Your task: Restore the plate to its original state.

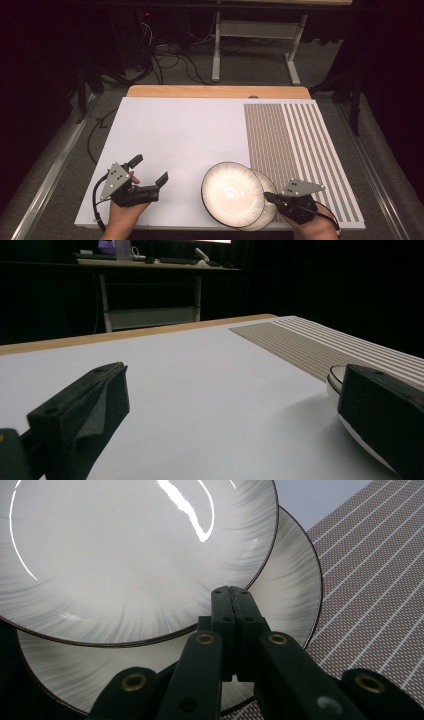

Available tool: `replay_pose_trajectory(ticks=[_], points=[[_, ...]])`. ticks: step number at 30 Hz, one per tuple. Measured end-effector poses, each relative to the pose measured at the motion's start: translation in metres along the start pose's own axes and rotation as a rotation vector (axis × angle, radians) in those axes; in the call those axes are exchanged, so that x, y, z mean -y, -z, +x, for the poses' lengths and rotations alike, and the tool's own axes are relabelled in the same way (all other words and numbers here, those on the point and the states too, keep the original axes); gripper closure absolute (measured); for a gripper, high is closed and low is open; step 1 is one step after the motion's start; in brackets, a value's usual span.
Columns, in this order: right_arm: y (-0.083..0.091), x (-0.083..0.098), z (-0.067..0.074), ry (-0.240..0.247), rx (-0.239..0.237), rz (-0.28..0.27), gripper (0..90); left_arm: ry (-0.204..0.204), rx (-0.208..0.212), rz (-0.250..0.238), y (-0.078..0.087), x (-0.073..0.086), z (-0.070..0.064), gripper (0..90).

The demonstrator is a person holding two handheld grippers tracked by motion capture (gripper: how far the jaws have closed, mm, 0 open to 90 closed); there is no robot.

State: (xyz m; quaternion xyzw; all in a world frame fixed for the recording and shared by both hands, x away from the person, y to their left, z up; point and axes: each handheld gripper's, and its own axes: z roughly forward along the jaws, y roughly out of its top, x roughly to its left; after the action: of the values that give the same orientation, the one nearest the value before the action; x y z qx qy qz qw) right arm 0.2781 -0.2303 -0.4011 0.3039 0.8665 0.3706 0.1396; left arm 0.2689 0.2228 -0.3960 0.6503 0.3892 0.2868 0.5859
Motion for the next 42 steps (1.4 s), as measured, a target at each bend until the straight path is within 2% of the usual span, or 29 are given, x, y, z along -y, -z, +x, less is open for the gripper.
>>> replay_pose_trajectory(ticks=[23,24,27,32,37,39,42], points=[[0.005,0.003,-0.006,-0.011,0.022,-0.014,90.0,0.005,0.002,-0.001,0.0,0.0,0.0,0.8],[0.007,0.003,-0.008,-0.012,0.036,-0.02,90.0,0.005,0.002,-0.001,0.0,0.0,0.0,0.8],[0.011,0.004,-0.012,-0.033,0.044,-0.027,90.0,0.003,0.003,0.001,0.0,0.0,0.0,0.8],[0.014,0.006,-0.014,-0.04,0.054,-0.027,90.0,0.005,0.005,-0.001,-0.001,0.0,-0.001,0.8],[0.019,0.007,-0.019,-0.052,0.076,-0.049,90.0,0.0,0.003,0.003,0.0,0.0,-0.001,0.8],[0.026,0.009,-0.025,-0.085,0.083,-0.065,90.0,0.003,0.003,0.003,0.0,0.0,-0.001,0.8],[0.029,0.011,-0.029,-0.09,0.099,-0.081,90.0,0.005,0.003,0.004,0.0,0.0,-0.002,0.8]])
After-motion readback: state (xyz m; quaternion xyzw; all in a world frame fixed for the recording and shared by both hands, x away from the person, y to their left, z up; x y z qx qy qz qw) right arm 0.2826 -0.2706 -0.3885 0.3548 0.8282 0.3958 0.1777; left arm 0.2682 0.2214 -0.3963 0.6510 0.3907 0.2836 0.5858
